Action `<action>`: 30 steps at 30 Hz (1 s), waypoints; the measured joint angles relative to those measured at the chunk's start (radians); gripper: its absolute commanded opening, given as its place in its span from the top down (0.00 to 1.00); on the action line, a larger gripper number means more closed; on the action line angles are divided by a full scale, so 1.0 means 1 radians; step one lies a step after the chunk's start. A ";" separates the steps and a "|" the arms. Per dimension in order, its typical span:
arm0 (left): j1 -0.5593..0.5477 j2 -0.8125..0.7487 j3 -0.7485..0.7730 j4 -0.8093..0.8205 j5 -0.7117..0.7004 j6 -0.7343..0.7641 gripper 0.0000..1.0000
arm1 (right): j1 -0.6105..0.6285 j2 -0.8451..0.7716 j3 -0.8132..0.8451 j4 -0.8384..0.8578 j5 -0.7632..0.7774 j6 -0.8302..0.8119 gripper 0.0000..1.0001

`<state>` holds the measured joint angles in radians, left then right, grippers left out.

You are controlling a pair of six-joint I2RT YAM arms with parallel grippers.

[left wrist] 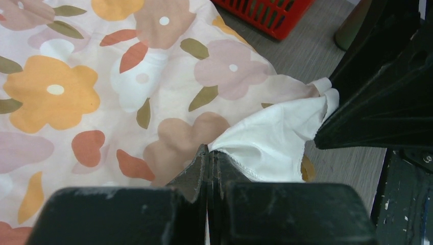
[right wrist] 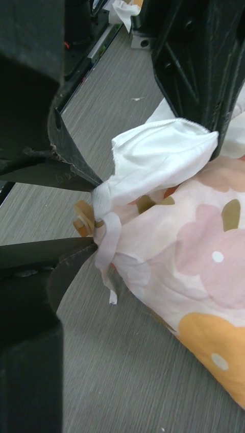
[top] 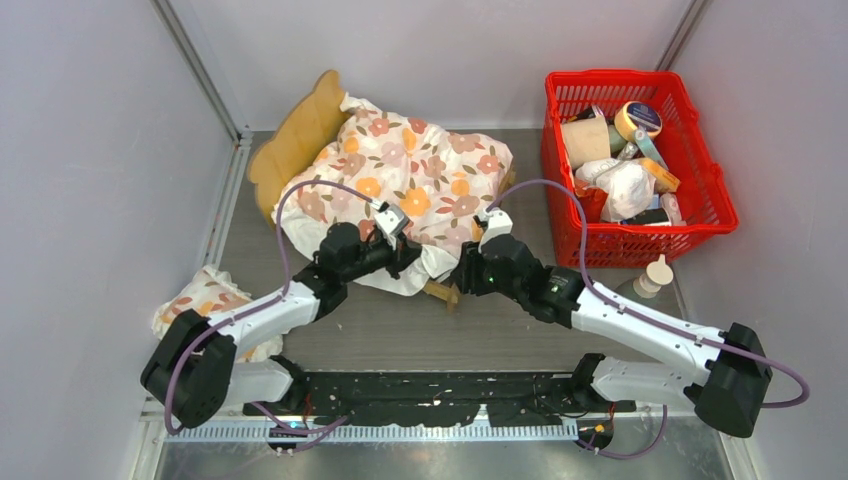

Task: Set up the pet bed
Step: Cross the ropes on the bed frame.

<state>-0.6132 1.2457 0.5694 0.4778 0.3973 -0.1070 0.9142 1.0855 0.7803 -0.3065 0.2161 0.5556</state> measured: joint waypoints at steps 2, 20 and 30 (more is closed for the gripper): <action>0.000 -0.007 -0.011 0.000 0.008 0.006 1.00 | 0.000 -0.002 0.000 0.014 0.000 0.001 0.57; -0.024 -0.188 -0.082 -0.100 -0.052 0.062 0.25 | 0.110 -0.106 -0.089 0.050 0.092 0.103 0.37; -0.024 -0.438 0.003 -0.364 -0.216 -0.020 0.06 | 0.145 -0.084 -0.146 0.083 0.212 0.212 0.29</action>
<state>-0.6376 0.8082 0.5720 0.1135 0.1810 -0.1272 1.0588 1.0019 0.6338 -0.2234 0.4278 0.7677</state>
